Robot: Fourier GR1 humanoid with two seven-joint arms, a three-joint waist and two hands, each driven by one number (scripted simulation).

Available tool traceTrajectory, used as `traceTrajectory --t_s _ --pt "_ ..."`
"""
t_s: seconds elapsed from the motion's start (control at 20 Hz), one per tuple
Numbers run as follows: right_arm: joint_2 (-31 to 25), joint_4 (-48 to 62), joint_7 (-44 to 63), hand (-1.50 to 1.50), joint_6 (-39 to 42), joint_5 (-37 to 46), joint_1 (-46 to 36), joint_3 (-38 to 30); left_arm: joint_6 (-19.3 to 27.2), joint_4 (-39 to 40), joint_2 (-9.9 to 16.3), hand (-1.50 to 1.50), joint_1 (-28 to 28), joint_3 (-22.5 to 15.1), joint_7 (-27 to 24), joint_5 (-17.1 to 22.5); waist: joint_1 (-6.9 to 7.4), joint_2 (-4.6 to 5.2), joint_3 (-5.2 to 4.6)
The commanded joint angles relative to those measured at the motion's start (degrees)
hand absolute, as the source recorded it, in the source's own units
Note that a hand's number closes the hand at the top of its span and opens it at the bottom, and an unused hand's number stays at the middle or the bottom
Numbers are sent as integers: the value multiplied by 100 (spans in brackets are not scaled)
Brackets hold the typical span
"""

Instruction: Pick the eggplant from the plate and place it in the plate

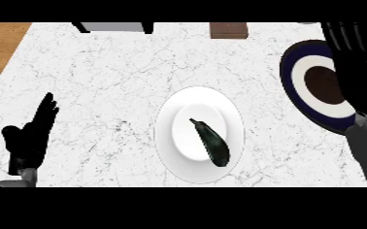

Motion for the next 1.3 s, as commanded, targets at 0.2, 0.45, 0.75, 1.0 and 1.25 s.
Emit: traceTrajectory --t_s 0.2,0.45,0.75,1.0,1.25 --pt "1725 1489 2049 -150 -780 -800 75 1170 -123 -487 -59 0 -944 -478 0 -405 231 -52 6" --pt "1056 1790 2834 150 -482 1373 -412 3001 -299 -530 -221 0 -1351 -782 354 -432 172 -176 -21" --pt "2548 2597 2906 -150 -1402 1635 88 3486 -98 -599 -295 0 -1781 -672 1063 -549 -57 -241 13" --pt "1820 1964 3234 -150 -1427 2436 -111 3341 43 -468 -609 0 -1582 -749 817 -845 -105 -255 10" --pt "1230 1407 4410 -150 -576 2214 -1001 2579 -265 -567 -423 0 -1447 -477 841 -706 -85 -257 7"
